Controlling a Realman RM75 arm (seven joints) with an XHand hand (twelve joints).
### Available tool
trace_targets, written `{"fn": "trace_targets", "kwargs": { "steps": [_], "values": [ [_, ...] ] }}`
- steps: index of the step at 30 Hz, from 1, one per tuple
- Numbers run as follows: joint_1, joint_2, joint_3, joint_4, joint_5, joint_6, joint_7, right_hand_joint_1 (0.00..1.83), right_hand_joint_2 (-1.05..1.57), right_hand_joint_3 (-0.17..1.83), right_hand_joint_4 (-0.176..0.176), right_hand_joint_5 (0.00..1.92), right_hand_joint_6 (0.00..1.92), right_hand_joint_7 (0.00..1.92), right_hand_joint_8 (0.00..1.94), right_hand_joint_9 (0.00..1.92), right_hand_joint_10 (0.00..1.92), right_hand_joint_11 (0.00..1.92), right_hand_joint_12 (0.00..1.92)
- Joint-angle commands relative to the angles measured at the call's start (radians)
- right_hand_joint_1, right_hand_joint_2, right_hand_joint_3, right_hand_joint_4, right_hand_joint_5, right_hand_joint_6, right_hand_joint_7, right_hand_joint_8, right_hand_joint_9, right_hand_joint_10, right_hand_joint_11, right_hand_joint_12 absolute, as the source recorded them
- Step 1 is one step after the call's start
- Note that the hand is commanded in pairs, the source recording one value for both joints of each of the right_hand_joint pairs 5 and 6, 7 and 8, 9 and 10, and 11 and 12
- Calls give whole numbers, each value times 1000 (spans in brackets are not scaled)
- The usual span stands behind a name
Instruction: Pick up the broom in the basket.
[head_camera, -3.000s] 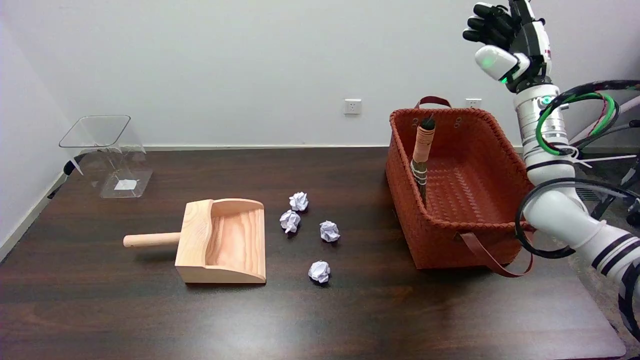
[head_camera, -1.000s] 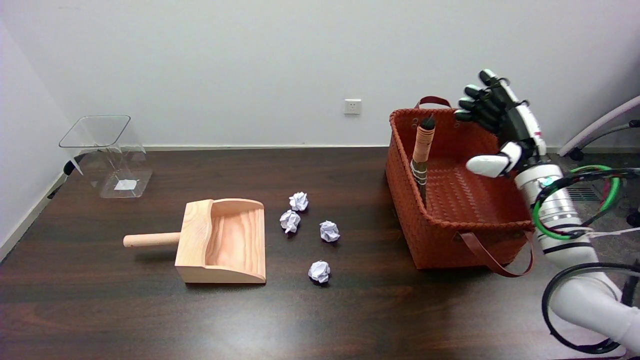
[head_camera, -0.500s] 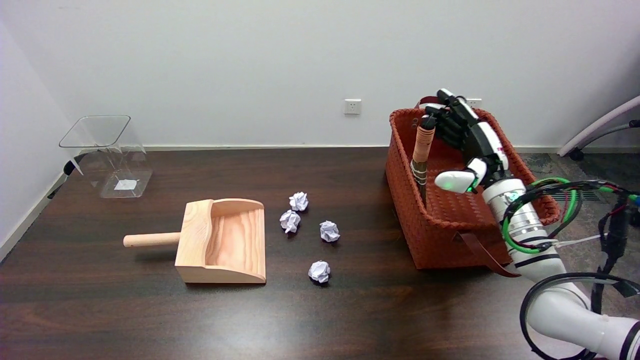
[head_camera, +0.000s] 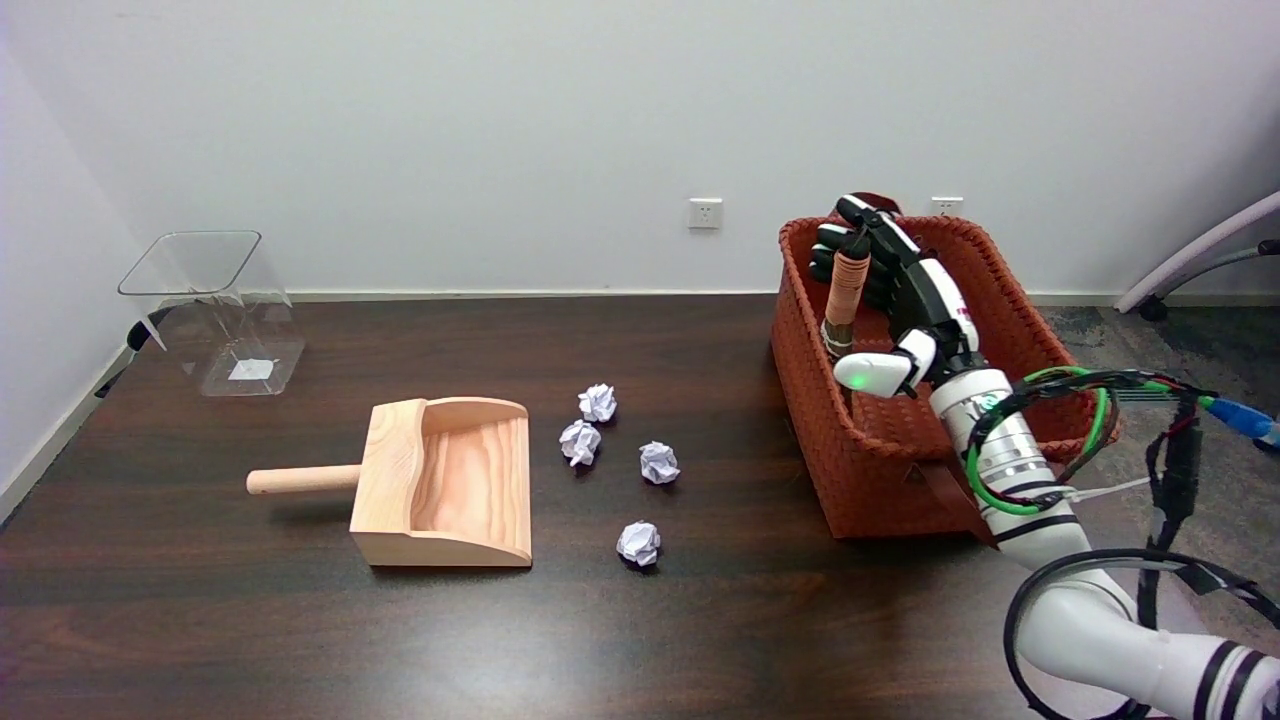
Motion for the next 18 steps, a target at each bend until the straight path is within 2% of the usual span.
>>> {"fn": "trace_targets", "kwargs": {
  "steps": [1, 9, 18],
  "values": [
    [204, -49, -147, 148, 5, -16, 32, 1054, -581, 834, 0, 252, 252, 427, 427, 479, 479, 512, 512],
    [286, -91, -187, 223, -2, -17, 63, 1058, -584, 832, 0, 261, 261, 436, 436, 485, 485, 515, 515],
    [296, -91, -180, 249, 5, 8, 65, 1065, -597, 844, 0, 268, 268, 439, 439, 481, 481, 513, 513]
  ]
}}
